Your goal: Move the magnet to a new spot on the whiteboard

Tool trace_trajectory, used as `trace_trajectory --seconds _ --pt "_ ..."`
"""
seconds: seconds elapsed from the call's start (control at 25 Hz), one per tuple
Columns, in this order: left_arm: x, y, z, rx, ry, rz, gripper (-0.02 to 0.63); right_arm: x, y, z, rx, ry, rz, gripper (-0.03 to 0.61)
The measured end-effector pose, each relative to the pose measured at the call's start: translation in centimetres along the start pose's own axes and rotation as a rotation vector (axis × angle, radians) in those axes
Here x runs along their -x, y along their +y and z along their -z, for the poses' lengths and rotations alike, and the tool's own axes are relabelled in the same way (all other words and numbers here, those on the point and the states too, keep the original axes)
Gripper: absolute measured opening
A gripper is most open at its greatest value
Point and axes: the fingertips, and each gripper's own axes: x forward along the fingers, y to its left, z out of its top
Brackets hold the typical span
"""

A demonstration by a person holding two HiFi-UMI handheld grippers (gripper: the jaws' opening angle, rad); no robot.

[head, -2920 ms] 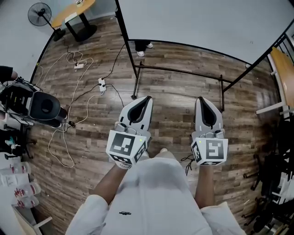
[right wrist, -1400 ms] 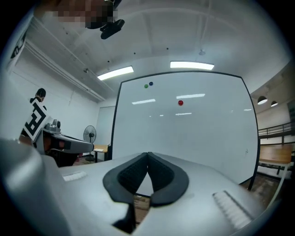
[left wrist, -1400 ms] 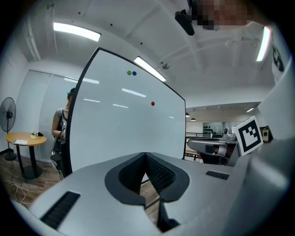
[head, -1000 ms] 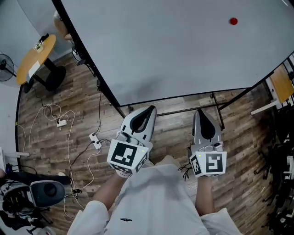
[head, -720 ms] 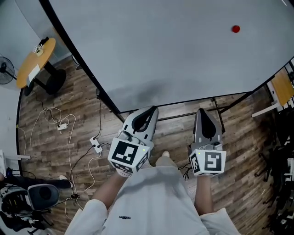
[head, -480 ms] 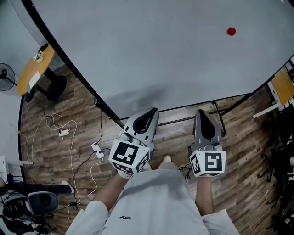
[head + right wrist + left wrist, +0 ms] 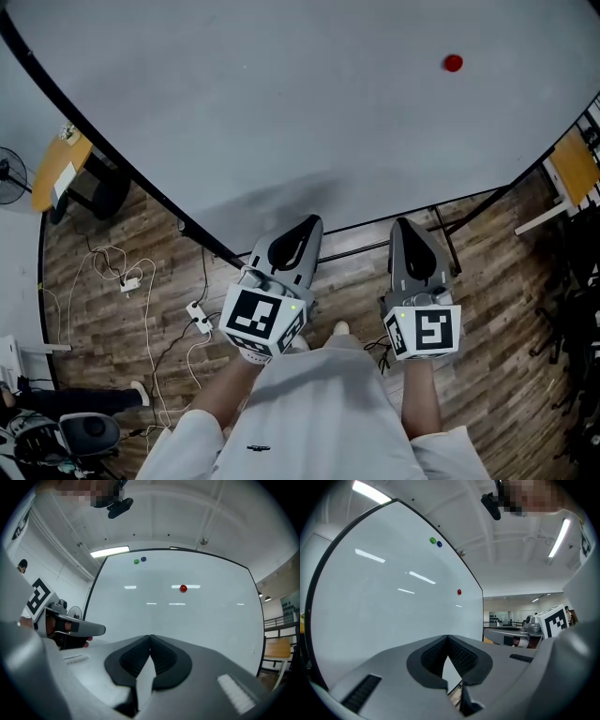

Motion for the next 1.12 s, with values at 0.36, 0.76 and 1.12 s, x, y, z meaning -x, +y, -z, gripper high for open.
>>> trace_trajectory --seconds 0.36,0.76,1.12 --pt "-2.8 -0.7 -1.7 -0.013 -0.019 0.011 0.006 -1.9 -3.1 -2.8 0.023 -0.056 0.005 0.012" --pt "-6.1 -1.5 -4.1 -0.024 -0.054 0.043 0.006 -5.3 -5.6 -6.3 0.066 -0.107 -0.008 0.049" --pt "-8.8 -1.9 -5.5 -0.041 -0.073 0.047 0.006 -7.2 -8.4 -8.3 0.070 -0.155 0.011 0.077"
